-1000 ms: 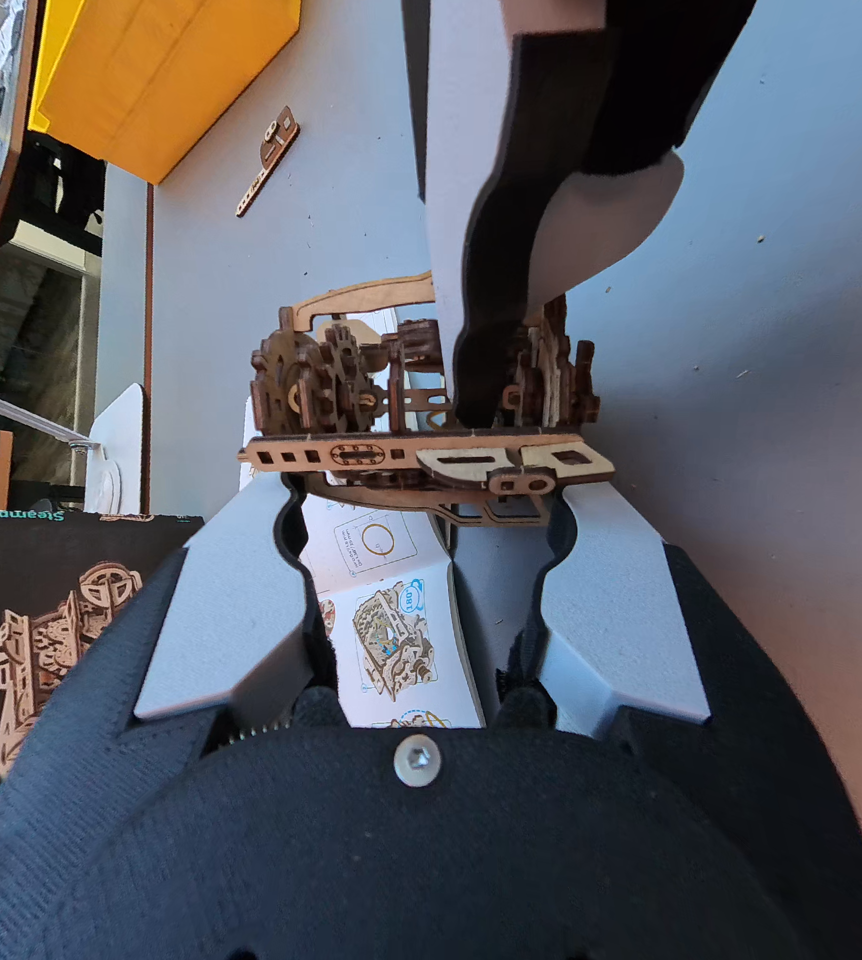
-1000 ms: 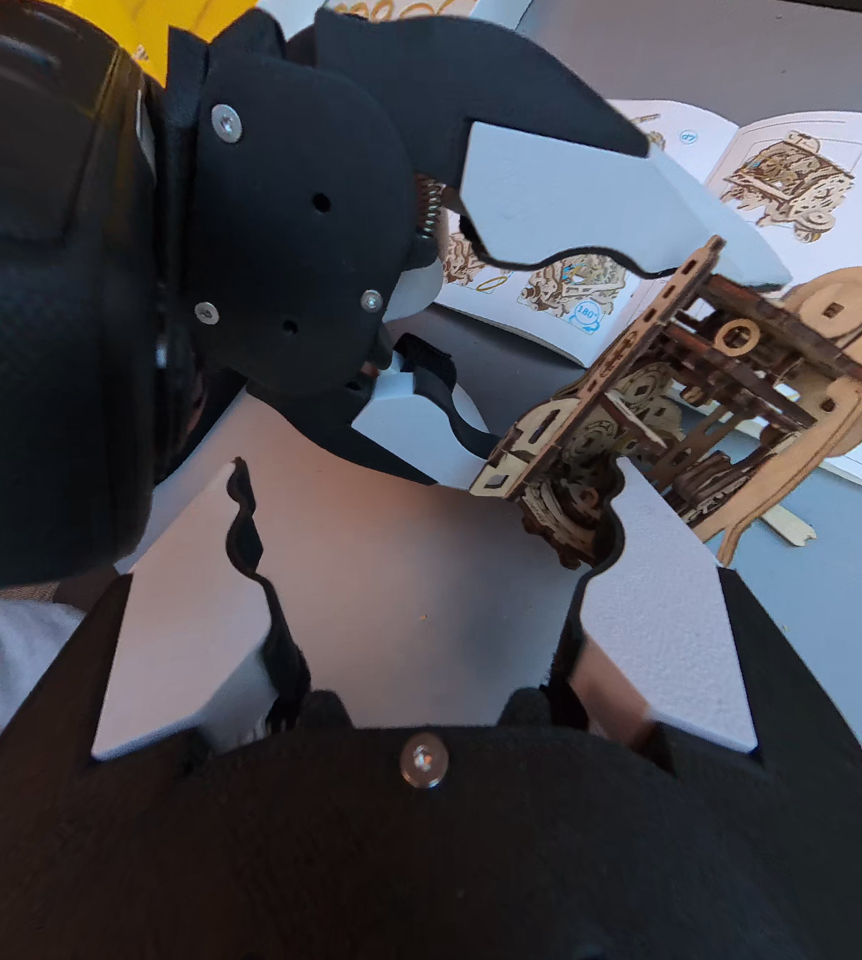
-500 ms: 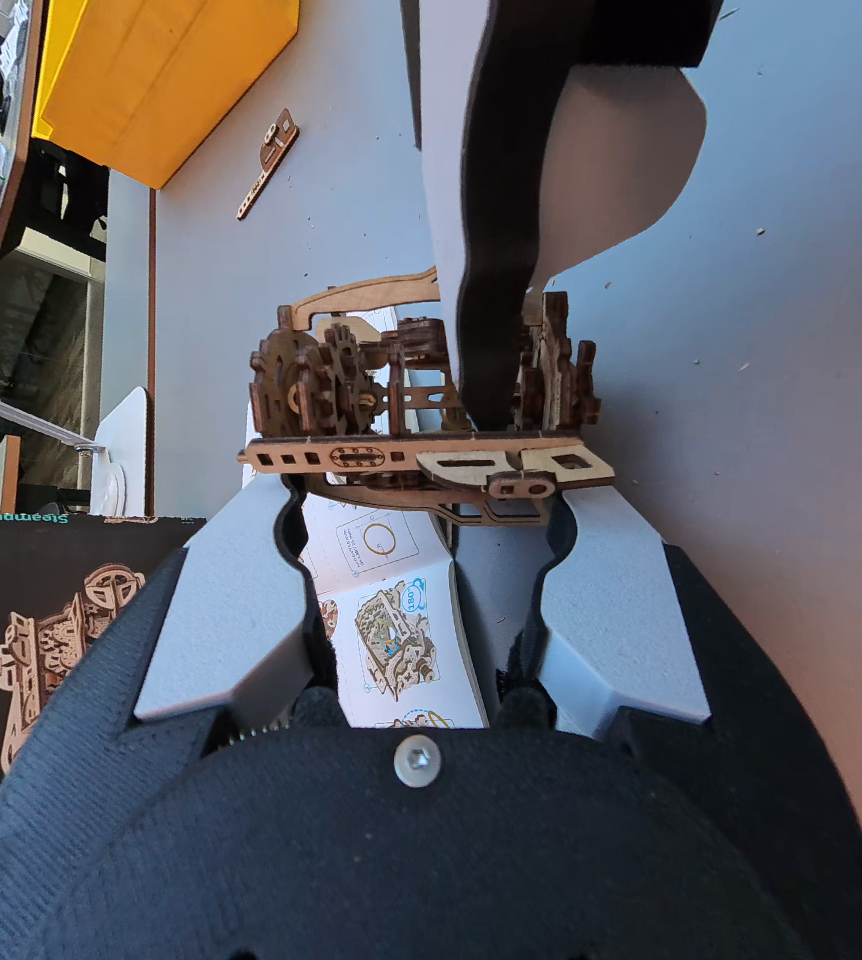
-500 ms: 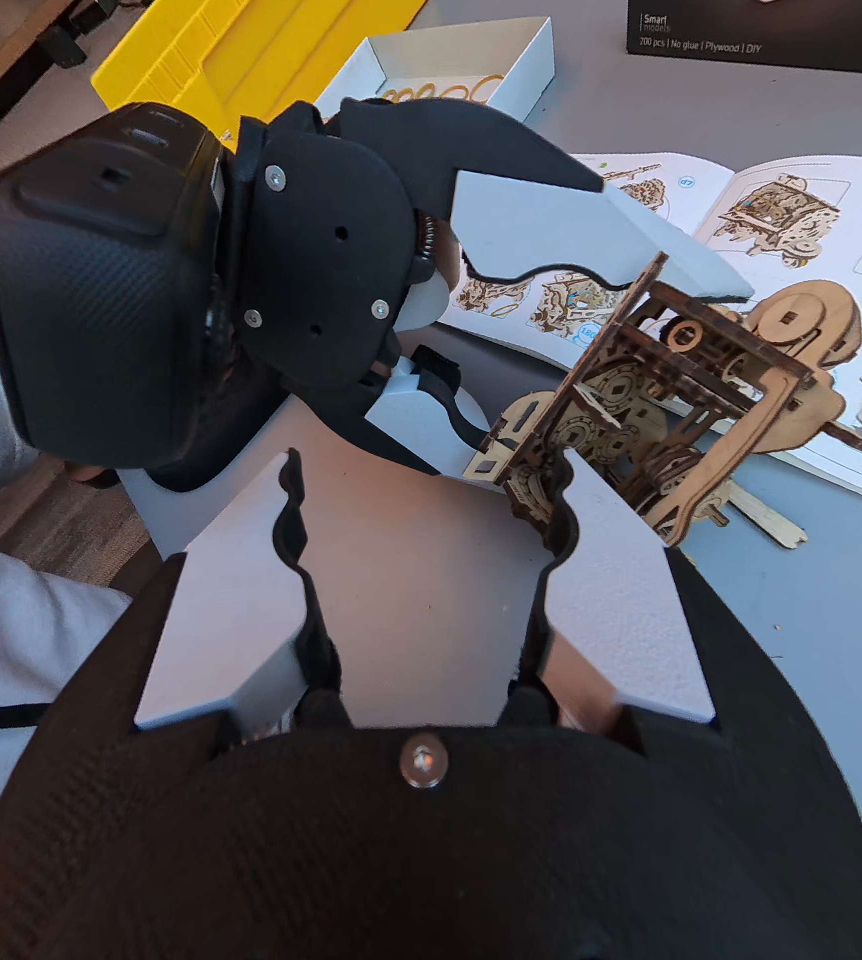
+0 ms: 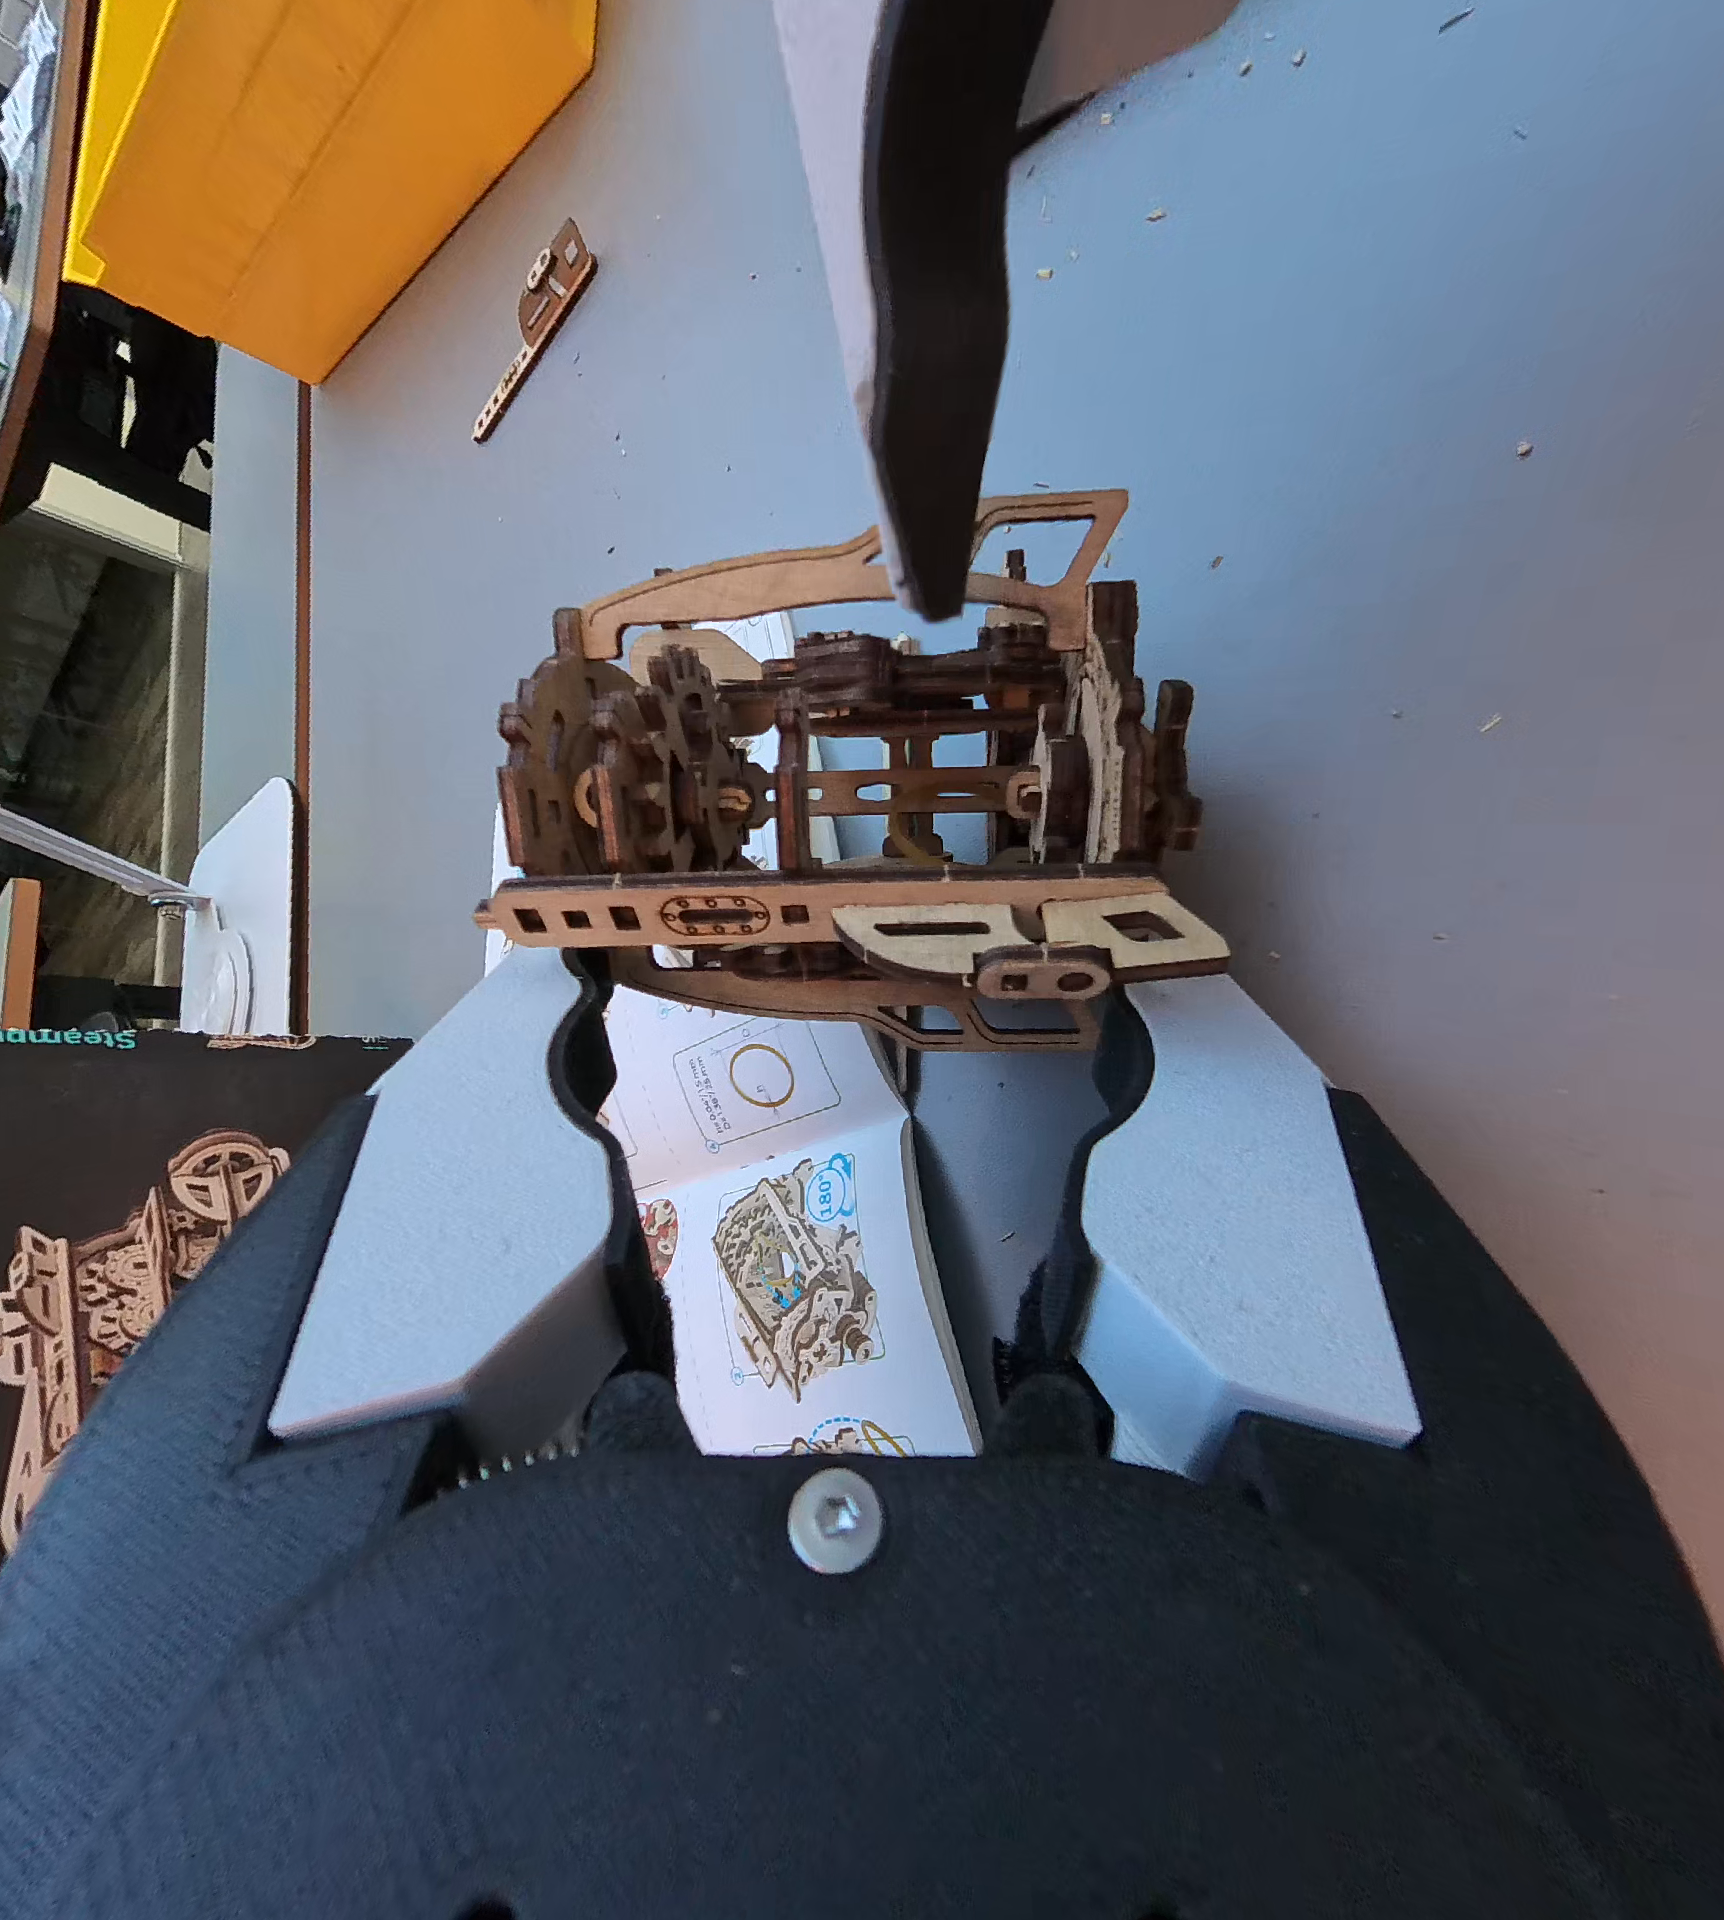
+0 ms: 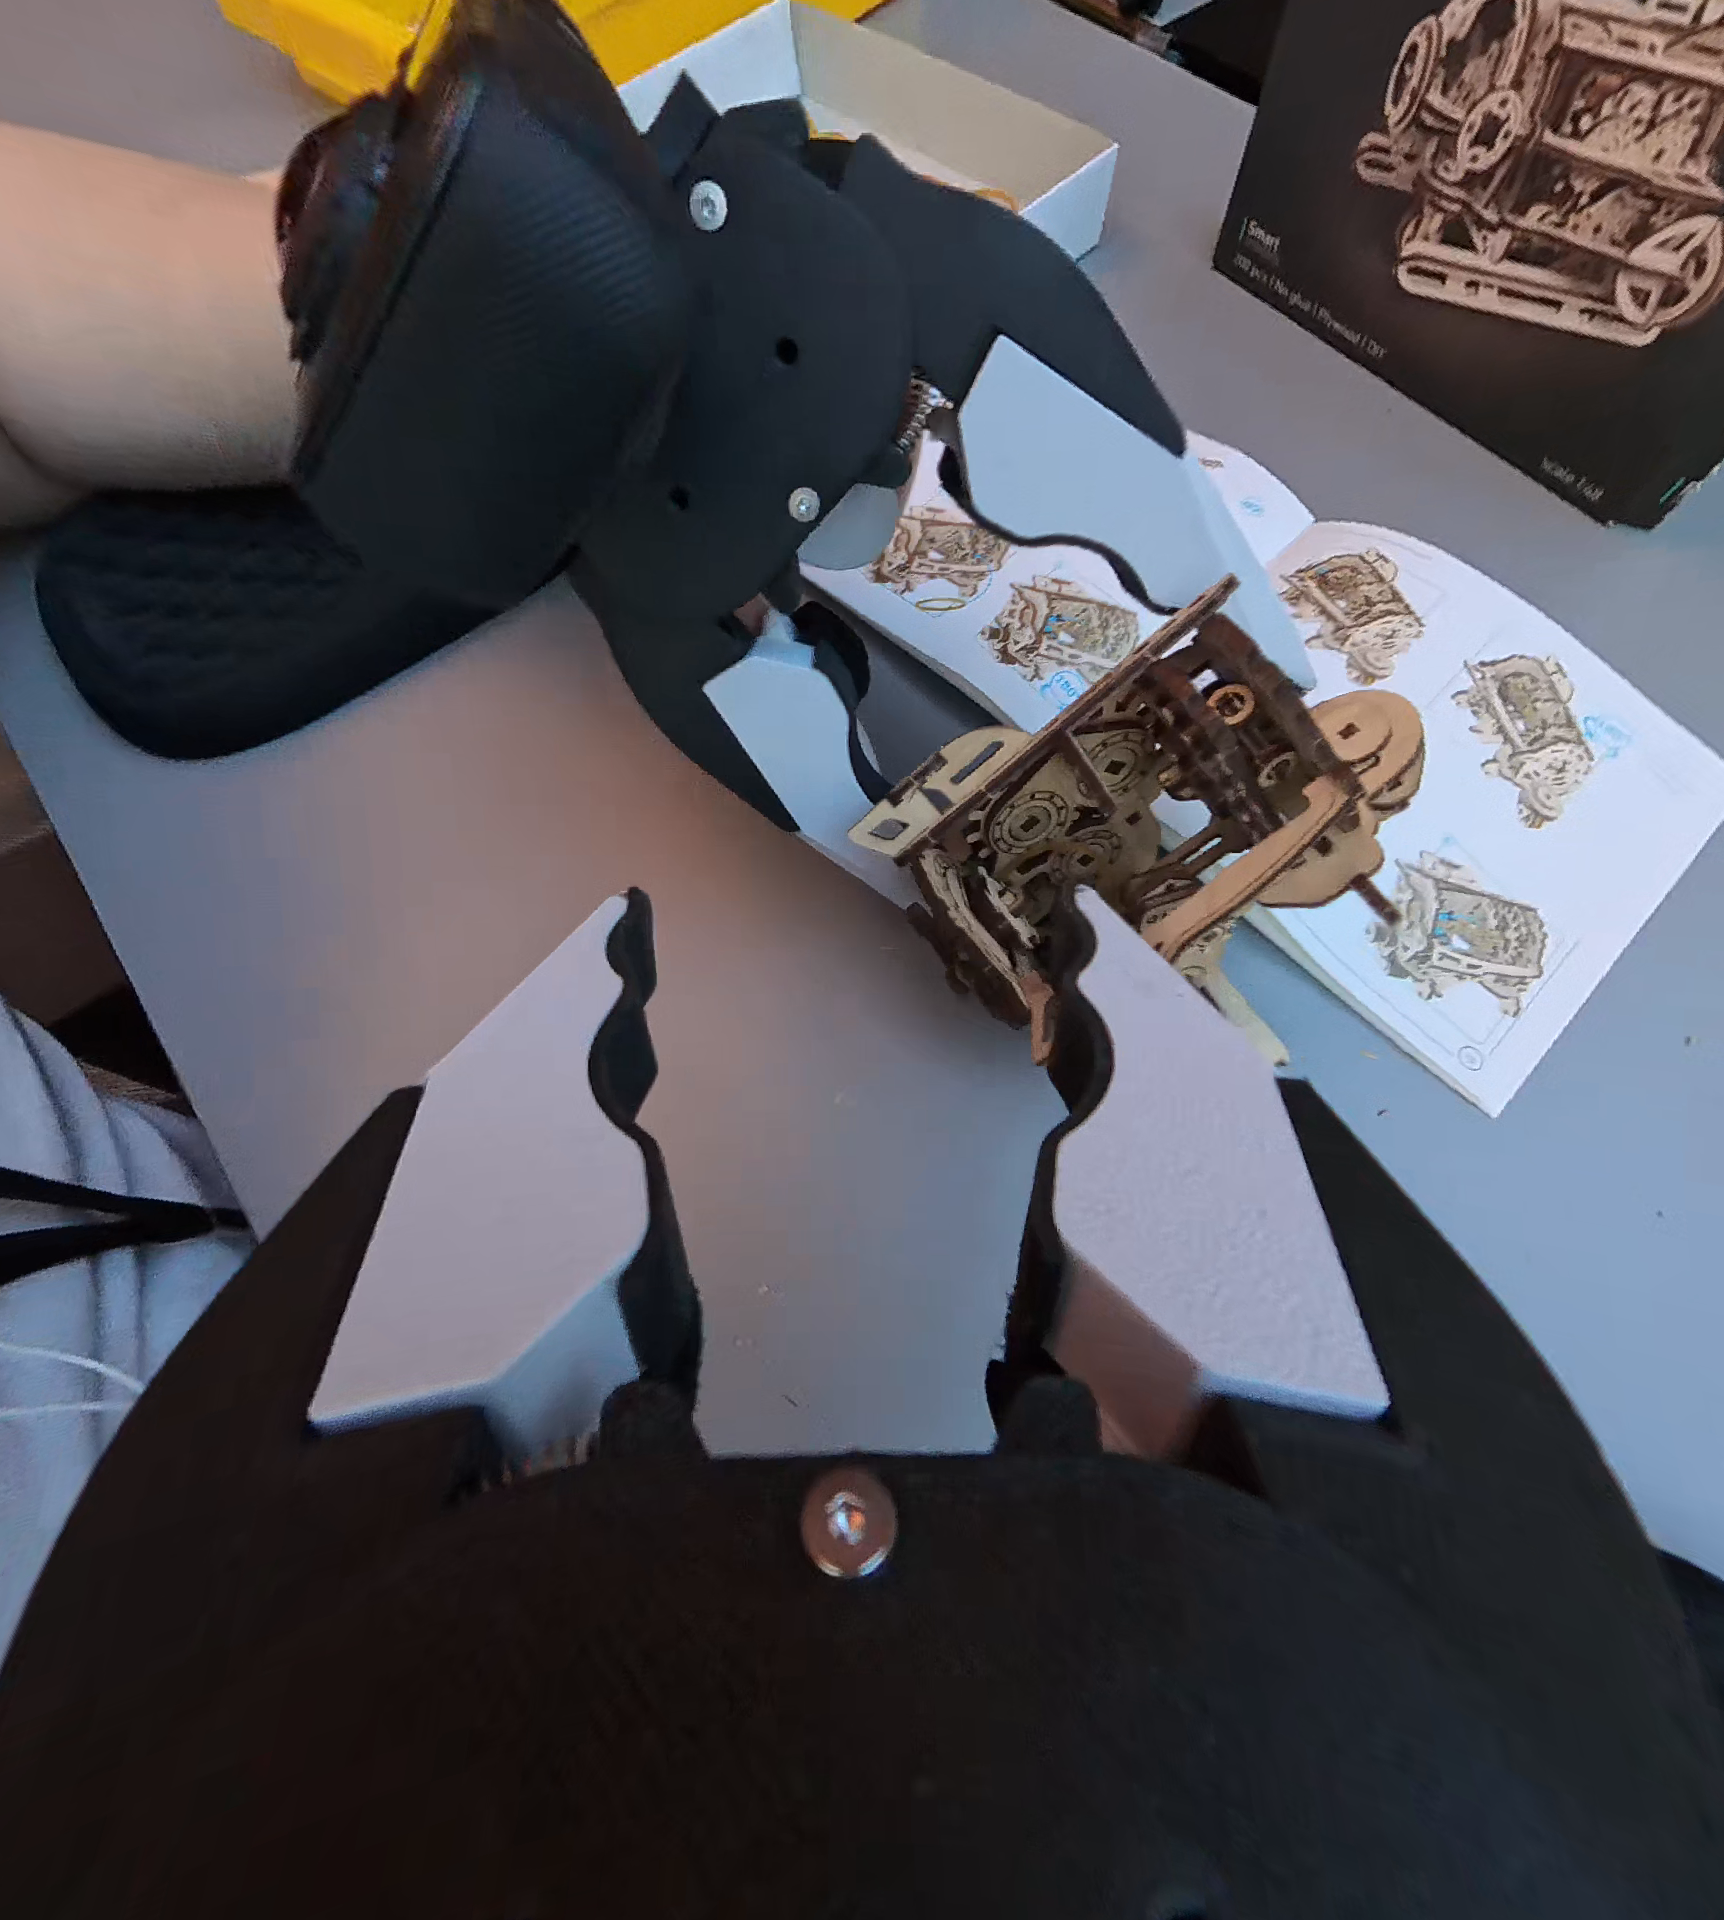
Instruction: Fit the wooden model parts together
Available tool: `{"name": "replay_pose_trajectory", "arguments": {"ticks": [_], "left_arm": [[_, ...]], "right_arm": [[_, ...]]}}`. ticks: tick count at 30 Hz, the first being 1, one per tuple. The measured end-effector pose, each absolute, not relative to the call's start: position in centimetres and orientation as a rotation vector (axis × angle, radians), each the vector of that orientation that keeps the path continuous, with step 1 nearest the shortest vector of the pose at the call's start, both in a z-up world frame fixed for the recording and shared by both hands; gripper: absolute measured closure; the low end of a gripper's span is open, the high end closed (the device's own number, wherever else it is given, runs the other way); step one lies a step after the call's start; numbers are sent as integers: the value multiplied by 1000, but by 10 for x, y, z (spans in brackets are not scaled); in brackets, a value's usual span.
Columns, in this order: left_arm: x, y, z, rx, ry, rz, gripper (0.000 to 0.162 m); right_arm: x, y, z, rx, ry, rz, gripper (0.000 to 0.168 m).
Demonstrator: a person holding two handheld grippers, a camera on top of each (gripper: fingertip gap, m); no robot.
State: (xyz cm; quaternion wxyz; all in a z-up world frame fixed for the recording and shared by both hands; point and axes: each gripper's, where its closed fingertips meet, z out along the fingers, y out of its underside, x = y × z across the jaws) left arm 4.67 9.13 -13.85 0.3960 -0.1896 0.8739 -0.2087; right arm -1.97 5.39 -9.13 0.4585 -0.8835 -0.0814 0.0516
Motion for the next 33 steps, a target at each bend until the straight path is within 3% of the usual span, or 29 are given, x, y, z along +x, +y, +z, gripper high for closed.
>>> {"name": "replay_pose_trajectory", "arguments": {"ticks": [2, 6, 10, 17, 33], "left_arm": [[47, 91, -138, -454, 2207, -517, 68], [47, 89, -136, -425, 2195, -487, 68], [47, 90, -137, -436, 2197, -484, 68], [47, 91, -138, -471, 2211, -506, 68], [52, 96, -134, -407, 2135, -426, 68]], "right_arm": [[-19, 53, -86, -2128, -283, 89, 92], [-20, 52, -83, -2054, -457, 26, 120], [11, 56, -82, -2003, -575, -308, 140], [26, 68, -93, -2036, -608, -462, 147], [24, 51, -86, -2025, -101, 152, 141]]}}
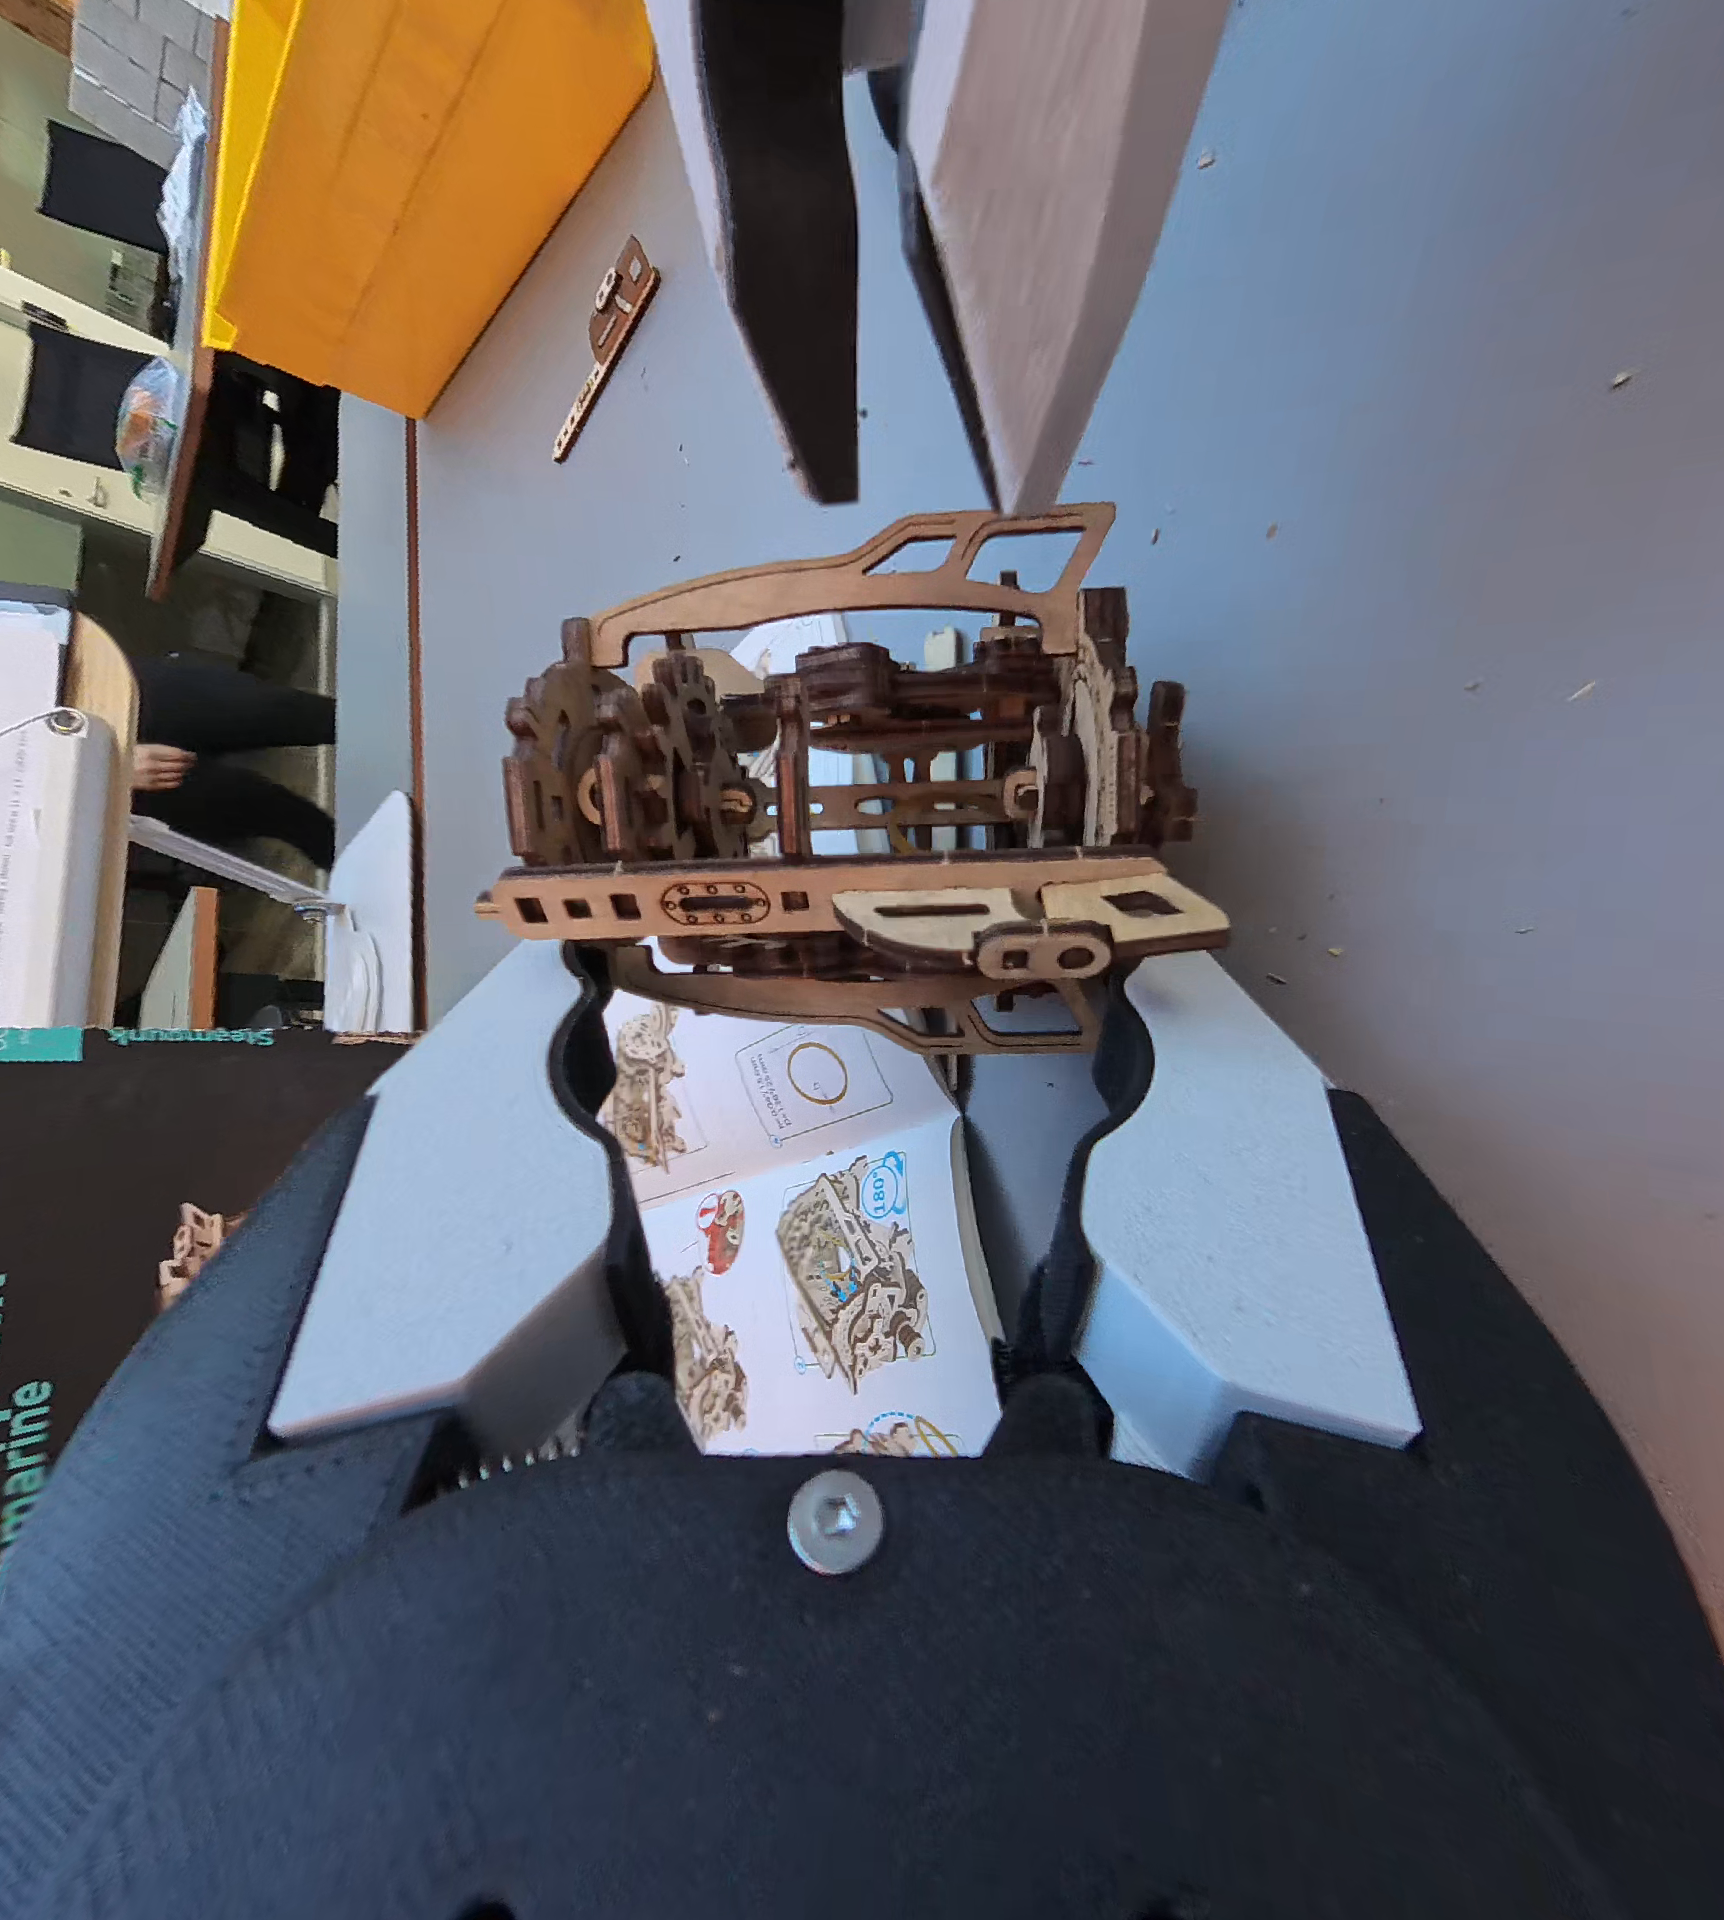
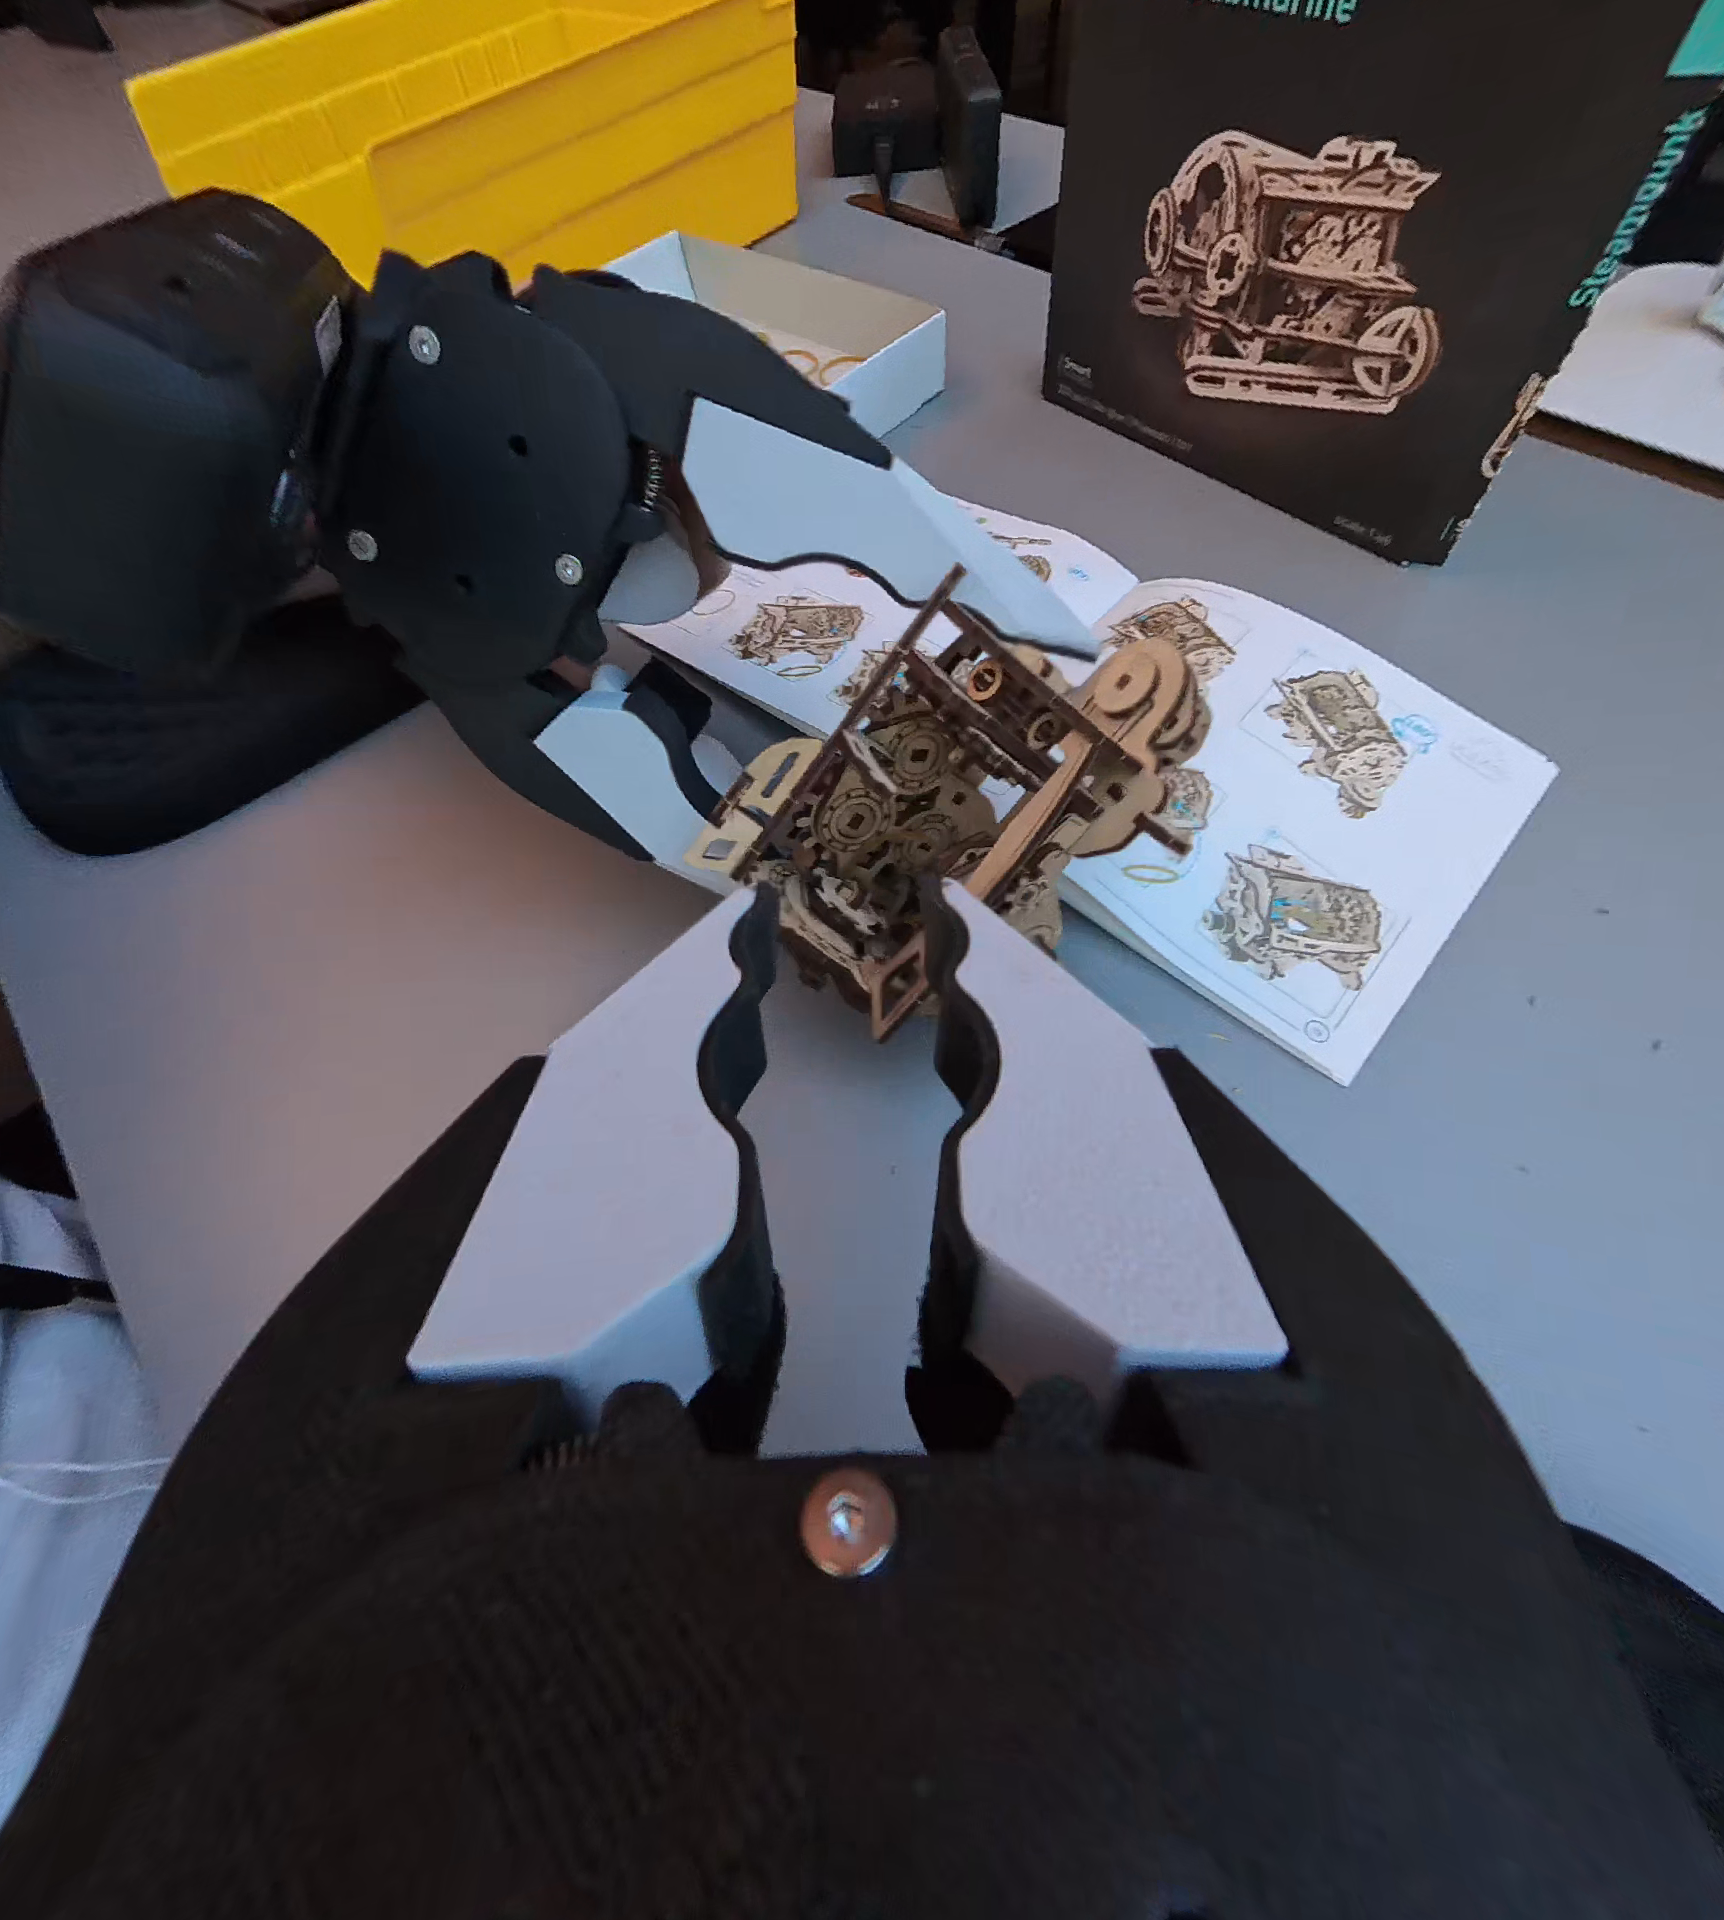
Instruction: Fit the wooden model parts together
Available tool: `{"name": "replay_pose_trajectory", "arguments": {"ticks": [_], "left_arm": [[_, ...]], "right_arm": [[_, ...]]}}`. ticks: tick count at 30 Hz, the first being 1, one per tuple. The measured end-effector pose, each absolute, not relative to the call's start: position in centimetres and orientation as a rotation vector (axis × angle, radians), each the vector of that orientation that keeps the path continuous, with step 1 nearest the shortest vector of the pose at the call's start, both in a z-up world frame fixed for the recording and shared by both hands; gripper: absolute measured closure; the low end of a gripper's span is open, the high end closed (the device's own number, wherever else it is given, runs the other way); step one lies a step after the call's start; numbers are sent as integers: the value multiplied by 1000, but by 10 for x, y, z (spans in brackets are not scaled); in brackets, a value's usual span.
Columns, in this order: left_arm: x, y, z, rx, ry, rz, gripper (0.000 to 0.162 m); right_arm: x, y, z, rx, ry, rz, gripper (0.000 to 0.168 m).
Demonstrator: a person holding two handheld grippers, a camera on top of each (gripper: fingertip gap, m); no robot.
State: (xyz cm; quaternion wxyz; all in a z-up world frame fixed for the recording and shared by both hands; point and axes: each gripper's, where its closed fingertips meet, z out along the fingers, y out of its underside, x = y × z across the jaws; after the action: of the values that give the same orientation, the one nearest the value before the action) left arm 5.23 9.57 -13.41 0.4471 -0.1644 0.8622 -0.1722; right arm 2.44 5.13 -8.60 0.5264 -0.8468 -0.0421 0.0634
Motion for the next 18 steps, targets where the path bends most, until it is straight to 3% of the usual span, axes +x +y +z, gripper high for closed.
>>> {"name": "replay_pose_trajectory", "arguments": {"ticks": [18], "left_arm": [[59, 112, -123, -178, 2021, -120, 68]], "right_arm": [[35, 36, -106, -1955, -13, 198, 141]]}}
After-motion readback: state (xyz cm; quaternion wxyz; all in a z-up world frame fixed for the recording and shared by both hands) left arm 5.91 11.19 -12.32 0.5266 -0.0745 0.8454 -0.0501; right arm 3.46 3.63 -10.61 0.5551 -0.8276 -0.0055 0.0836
